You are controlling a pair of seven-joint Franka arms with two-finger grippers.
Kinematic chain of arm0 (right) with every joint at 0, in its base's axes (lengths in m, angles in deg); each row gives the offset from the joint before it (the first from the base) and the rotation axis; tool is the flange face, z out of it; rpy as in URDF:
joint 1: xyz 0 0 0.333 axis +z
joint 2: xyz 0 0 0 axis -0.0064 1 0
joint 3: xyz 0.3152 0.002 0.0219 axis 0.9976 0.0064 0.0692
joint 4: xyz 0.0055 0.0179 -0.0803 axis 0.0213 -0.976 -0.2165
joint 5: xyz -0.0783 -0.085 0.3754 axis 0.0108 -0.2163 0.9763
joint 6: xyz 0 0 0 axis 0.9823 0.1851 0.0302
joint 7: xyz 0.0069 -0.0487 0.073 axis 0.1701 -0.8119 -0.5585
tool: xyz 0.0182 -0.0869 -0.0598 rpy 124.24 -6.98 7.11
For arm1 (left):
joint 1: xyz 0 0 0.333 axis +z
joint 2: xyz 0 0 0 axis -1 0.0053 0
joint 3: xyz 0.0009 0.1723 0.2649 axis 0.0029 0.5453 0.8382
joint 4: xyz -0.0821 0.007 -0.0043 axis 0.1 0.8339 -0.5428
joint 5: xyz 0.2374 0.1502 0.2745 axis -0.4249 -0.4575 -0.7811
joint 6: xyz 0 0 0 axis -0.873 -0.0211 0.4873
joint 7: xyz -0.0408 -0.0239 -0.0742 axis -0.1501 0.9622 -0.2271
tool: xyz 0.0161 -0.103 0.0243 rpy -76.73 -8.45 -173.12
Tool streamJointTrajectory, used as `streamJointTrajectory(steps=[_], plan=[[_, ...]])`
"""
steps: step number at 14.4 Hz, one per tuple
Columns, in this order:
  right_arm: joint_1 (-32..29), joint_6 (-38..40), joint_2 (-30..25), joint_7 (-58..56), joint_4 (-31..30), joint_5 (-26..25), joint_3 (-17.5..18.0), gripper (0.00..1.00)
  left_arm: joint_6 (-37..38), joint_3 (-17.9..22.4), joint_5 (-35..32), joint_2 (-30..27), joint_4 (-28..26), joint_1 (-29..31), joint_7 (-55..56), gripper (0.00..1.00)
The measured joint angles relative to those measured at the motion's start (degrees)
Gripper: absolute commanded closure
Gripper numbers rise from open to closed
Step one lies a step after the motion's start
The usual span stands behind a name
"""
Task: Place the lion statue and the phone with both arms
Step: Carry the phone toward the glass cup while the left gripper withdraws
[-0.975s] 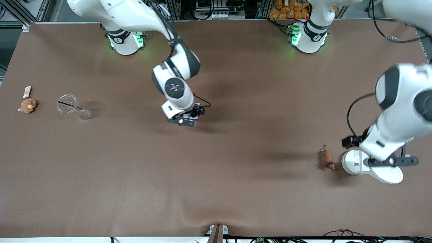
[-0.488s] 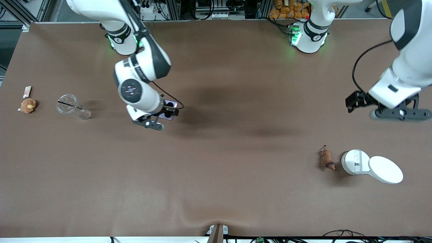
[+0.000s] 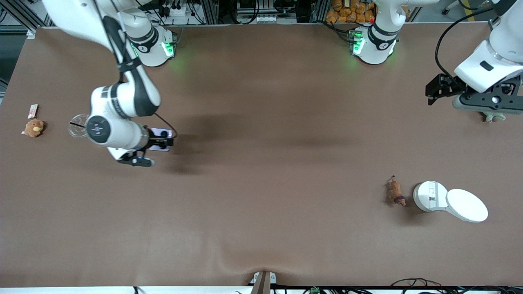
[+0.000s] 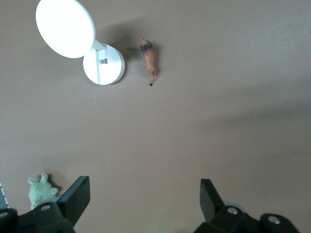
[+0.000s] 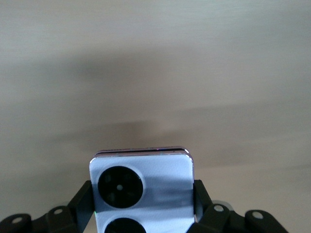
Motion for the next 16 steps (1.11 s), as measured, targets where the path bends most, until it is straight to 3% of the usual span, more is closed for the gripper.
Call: streamJointTrajectory(steps=[3,6,9,13,14,16], plan=[[-2.5,-1.3,0.0,-5.8,-2.0,-2.1,-3.6,1.0,0.3,0.2,1.3,0.0,1.1,0.1,2.5,0.0],[-2.9,-9.9,0.1,-10.8,-6.9,-2.1,-6.8,1.0,2.0,0.4,1.5,0.0,3.2,0.2,4.4,0.0],[-2.9,-19.2,0.7,-12.1,-13.2,-2.1,-7.1,1.0,3.0,0.9,1.5,0.2,4.0,0.4,4.7,0.0],[-3.2,-20.4,1.3,-15.3,-14.5,-2.1,-7.3,1.0,3.0,1.1,4.4,1.5,4.1,2.2,5.5,0.0],[-3.4,-20.4,1.3,-15.6,-14.6,-2.1,-7.3,0.87,3.0,1.1,6.5,1.5,4.2,3.0,5.5,0.0],[-3.7,-20.4,1.5,-16.0,-14.8,-2.1,-7.3,0.72,3.3,1.1,8.2,1.5,5.2,4.2,5.5,0.0]])
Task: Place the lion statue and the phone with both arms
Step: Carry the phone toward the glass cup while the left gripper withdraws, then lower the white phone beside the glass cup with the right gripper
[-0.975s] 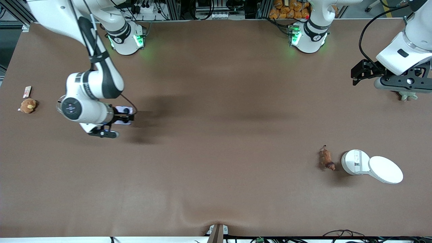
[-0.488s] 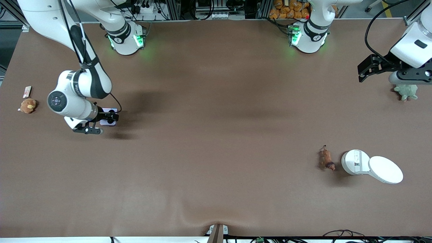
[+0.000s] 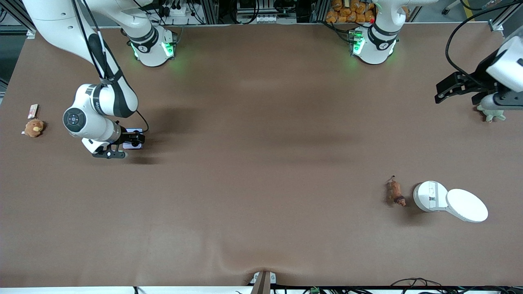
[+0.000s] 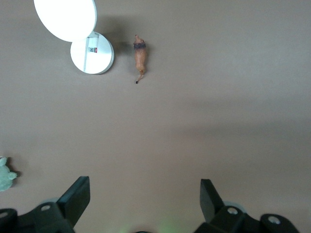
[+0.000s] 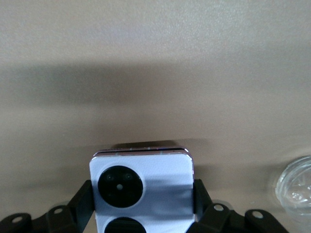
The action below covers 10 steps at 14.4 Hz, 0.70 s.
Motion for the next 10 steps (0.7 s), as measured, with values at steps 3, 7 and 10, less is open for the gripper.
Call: streamJointTrajectory(steps=[3,7,10], plan=[[0.0,0.0,0.5,-0.1,-0.2,0.0,0.0,0.4,2.0,0.0,0.0,-0.1,2.0,0.3,-0.1,0.0],[0.0,-0.1,1.3,-0.1,-0.2,0.0,0.0,0.0,2.8,-0.1,-1.4,-0.1,2.2,0.3,-4.3,0.0],[0.0,2.3,1.1,-0.1,1.0,0.0,0.1,0.0,2.8,-0.2,-1.8,0.0,2.2,0.3,-4.8,0.0]])
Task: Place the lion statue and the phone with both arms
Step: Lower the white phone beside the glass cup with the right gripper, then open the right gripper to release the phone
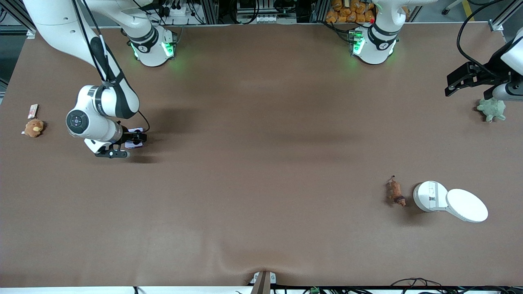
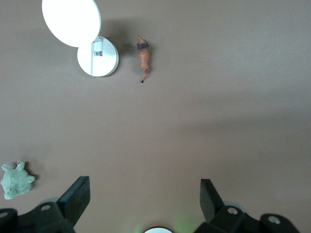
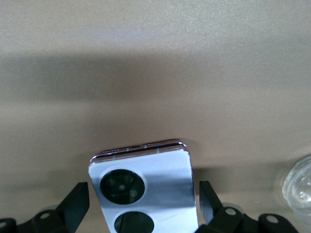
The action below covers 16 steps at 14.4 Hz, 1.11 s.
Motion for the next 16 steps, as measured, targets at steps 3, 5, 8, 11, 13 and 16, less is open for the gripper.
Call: streamJointTrajectory(steps=[3,5,8,11,13,16], plan=[[0.0,13.2,-0.5,0.0,8.8,0.0,0.0,0.0,0.0,-0.5,-1.7,0.0,0.0,-0.1,0.0,0.0],[0.0,25.7,-1.0,0.0,19.1,0.0,0.0,0.0,0.0,-1.3,-2.5,0.0,0.0,-0.1,-0.1,0.0],[0.2,39.1,-1.5,0.0,34.1,0.2,0.3,0.0,0.1,-1.7,-2.7,0.1,0.0,-0.1,-0.1,0.0],[1.5,44.3,-1.6,-0.5,45.5,-0.7,2.9,0.0,0.1,-1.7,-2.8,0.2,0.0,0.0,-0.1,0.0],[3.0,51.7,-1.4,-0.4,54.8,-5.3,5.8,0.0,0.1,-1.6,-2.8,0.4,0.0,0.1,-0.1,0.0],[0.3,54.9,-1.3,-0.2,64.6,-9.9,12.1,0.0,0.1,-1.6,-2.8,0.4,0.0,0.1,-0.1,0.0]])
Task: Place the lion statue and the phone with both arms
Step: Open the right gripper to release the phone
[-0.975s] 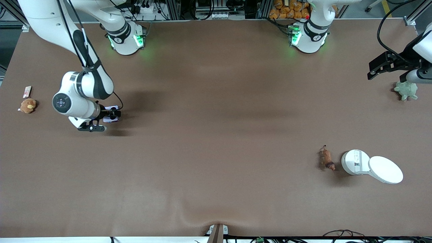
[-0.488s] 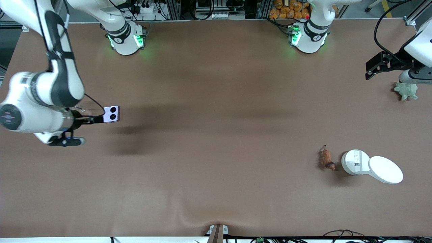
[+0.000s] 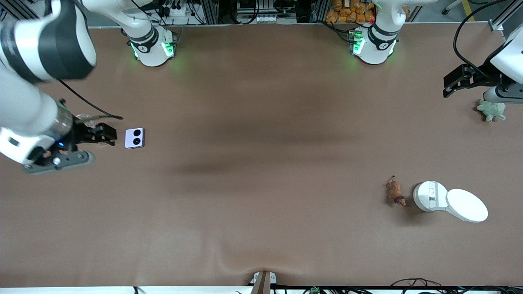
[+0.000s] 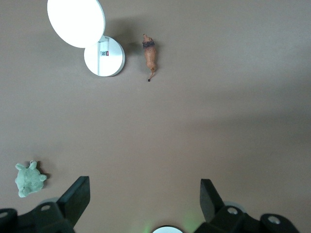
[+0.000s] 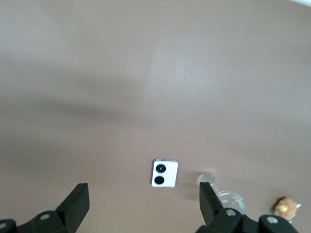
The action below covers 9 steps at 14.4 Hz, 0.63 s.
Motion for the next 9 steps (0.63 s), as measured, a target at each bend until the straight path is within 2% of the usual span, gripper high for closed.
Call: streamJointTrajectory(steps=[2,3,4,7,9], plan=[[-8.4,1.8,0.0,0.0,2.4,-0.1,8.8,0.0,0.0,0.0,0.0,0.0,0.0,0.0,0.0,0.0],[-12.4,3.2,0.0,0.0,2.9,-0.1,12.0,0.0,0.0,0.0,0.0,0.0,0.0,0.0,0.0,0.0],[-14.6,4.6,-0.2,0.3,3.4,0.0,13.3,0.0,0.0,0.0,0.0,0.0,0.0,0.0,0.0,0.0],[-14.4,9.7,-2.7,11.7,4.7,0.4,13.4,0.0,0.0,0.1,0.0,0.0,0.0,0.1,0.0,0.0],[-11.9,12.6,-5.0,17.6,4.4,3.0,10.7,0.0,0.0,0.3,0.0,0.0,0.0,0.1,0.0,0.0]])
